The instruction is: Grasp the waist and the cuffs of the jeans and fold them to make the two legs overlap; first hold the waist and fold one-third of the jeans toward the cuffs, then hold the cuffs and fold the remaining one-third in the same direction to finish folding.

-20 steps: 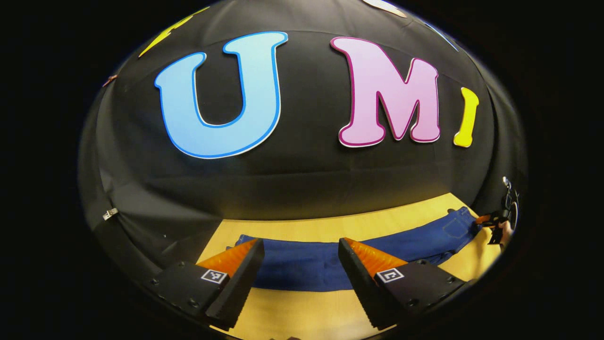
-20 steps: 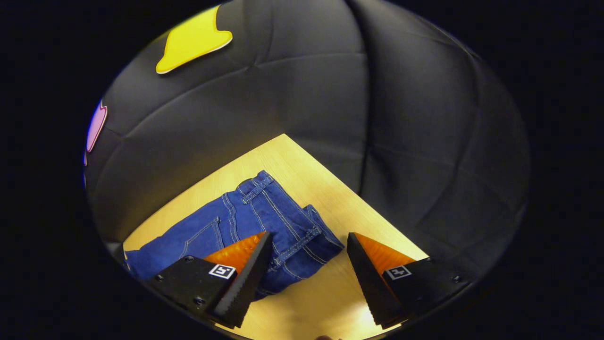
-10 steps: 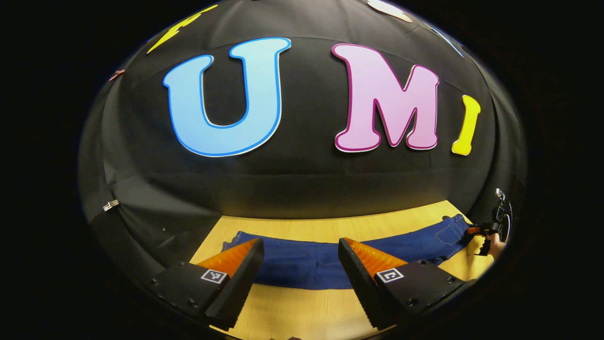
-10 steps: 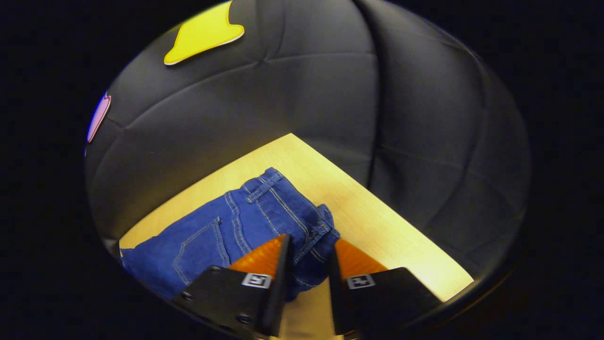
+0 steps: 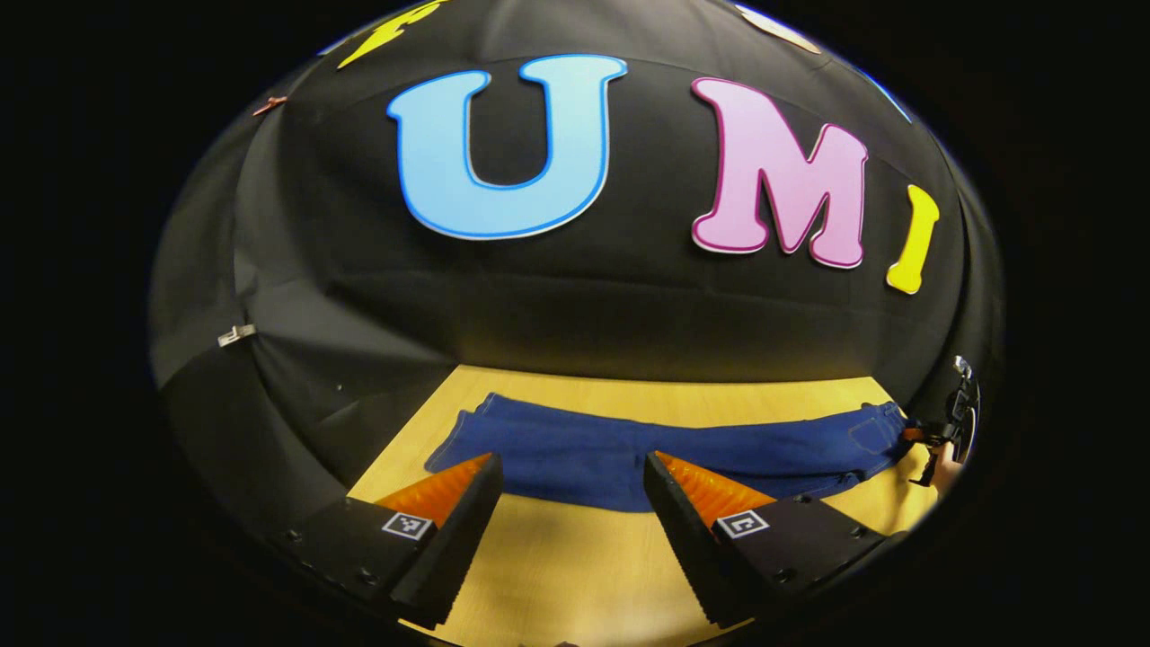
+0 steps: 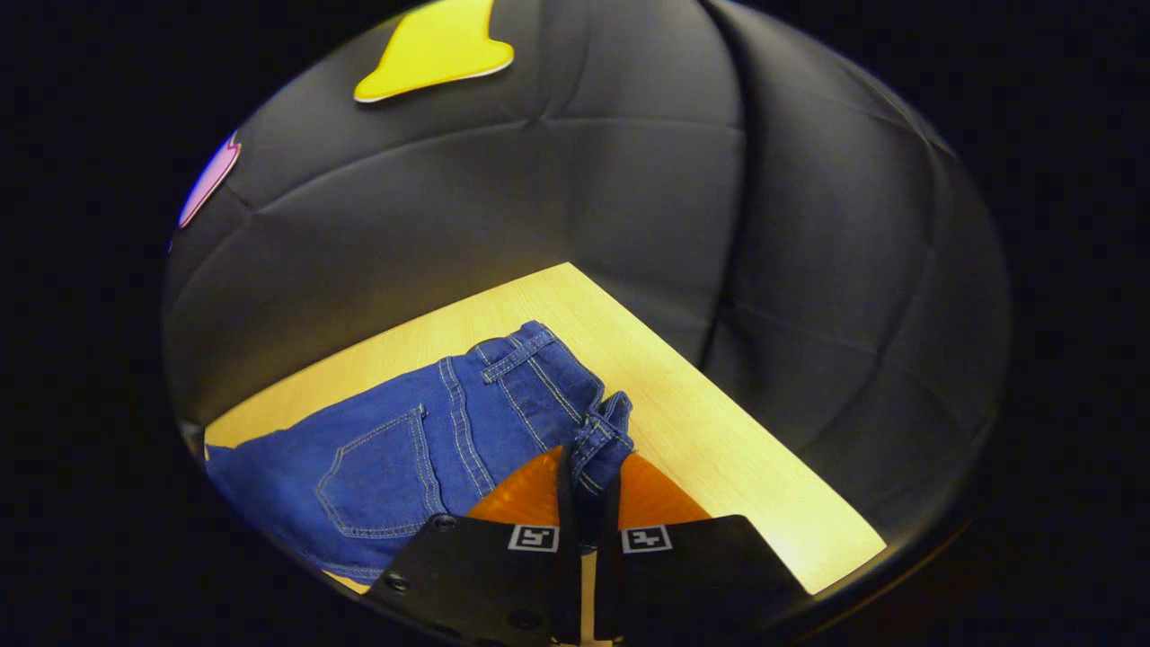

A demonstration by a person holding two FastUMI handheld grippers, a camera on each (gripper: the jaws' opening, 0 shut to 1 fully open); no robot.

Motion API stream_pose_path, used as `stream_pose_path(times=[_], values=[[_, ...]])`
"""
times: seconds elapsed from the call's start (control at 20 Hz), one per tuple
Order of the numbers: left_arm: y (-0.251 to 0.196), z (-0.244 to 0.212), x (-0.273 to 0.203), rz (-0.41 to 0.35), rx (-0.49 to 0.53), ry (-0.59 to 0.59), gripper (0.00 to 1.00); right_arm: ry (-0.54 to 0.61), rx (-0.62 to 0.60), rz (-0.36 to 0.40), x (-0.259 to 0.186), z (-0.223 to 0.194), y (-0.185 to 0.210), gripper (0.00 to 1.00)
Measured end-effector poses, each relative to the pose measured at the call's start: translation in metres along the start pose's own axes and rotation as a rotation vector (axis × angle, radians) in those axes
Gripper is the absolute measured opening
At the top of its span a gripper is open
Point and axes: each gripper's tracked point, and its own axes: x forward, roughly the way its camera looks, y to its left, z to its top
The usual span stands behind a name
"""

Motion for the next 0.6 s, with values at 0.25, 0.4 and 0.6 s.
stream_pose_path(times=[0.25, 0.4, 0.6], values=[[0.034, -0.020, -0.006, 0.046, -0.059, 0.000, 0.99, -0.093, -0.030, -0.001, -0.026, 0.036, 0.013, 0.10], [0.047, -0.033, -0.005, 0.062, -0.106, 0.001, 0.99, -0.161, -0.107, 0.041, -0.055, 0.069, 0.039, 0.10], [0.056, -0.051, -0.004, 0.066, -0.173, 0.001, 0.98, -0.269, -0.173, 0.156, -0.113, 0.115, 0.085, 0.10]])
